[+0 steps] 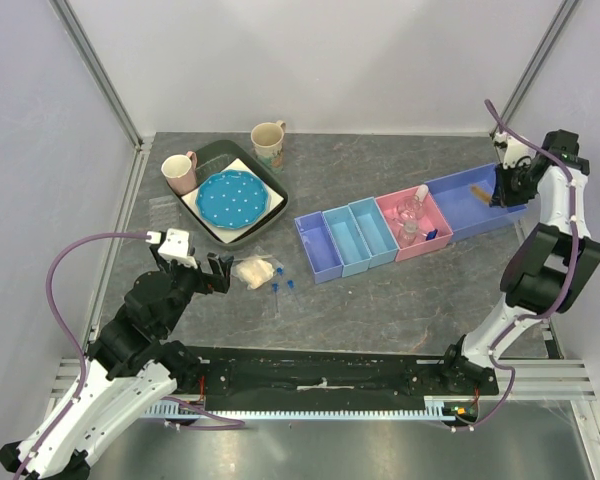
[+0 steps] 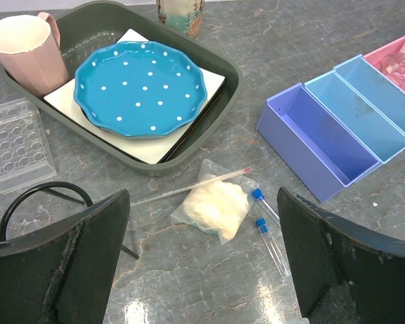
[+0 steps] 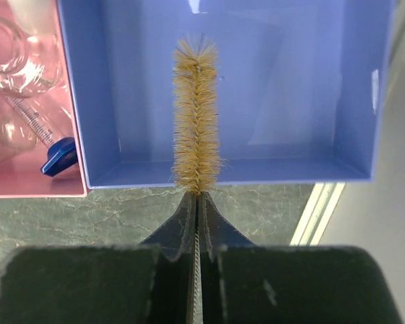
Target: Organize the chemistry lab equipment
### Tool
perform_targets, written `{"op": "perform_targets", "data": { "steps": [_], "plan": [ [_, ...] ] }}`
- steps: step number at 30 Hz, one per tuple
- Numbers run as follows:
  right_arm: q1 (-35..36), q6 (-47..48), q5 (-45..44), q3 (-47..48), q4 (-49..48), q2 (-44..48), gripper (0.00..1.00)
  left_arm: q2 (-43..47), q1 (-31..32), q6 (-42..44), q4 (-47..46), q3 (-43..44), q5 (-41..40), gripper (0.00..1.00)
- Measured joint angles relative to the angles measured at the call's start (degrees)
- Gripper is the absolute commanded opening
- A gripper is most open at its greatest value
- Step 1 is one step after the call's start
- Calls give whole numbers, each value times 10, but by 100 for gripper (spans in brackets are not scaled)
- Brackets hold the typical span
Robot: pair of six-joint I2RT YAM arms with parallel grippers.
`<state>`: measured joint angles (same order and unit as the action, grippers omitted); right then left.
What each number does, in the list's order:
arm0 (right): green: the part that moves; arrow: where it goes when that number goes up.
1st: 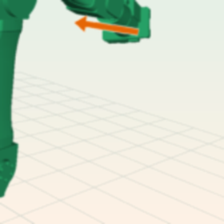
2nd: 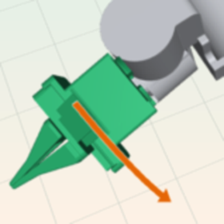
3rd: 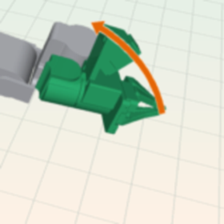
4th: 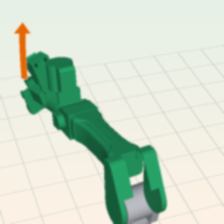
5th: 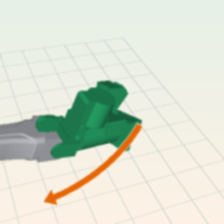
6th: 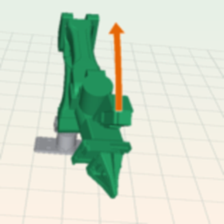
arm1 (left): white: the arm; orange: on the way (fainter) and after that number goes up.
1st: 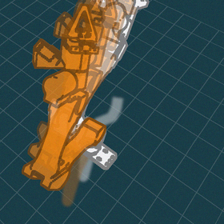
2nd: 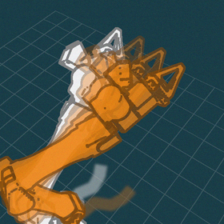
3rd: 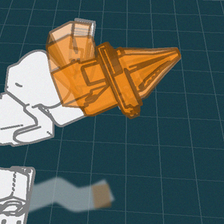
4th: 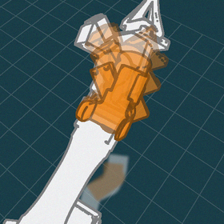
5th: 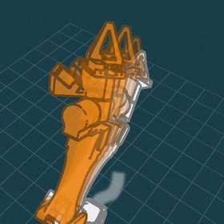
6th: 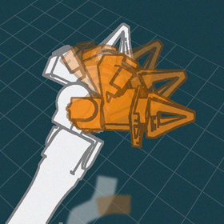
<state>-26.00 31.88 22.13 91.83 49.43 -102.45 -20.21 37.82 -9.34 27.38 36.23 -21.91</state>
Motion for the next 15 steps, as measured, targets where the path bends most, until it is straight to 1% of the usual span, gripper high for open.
{"op": "perform_targets", "data": {
  "steps": [3,6,12,15],
  "plan": [
    [3,41,21,31,41,-36,4,0,0,0,0,0,0,96],
    [12,84,24,72,69,-67,6,-1,0,0,0,0,0,96],
    [54,183,-9,100,101,-101,7,-4,0,0,0,0,0,96],
    [77,223,-26,116,112,-126,13,-8,0,0,0,0,0,96]
  ]
}}
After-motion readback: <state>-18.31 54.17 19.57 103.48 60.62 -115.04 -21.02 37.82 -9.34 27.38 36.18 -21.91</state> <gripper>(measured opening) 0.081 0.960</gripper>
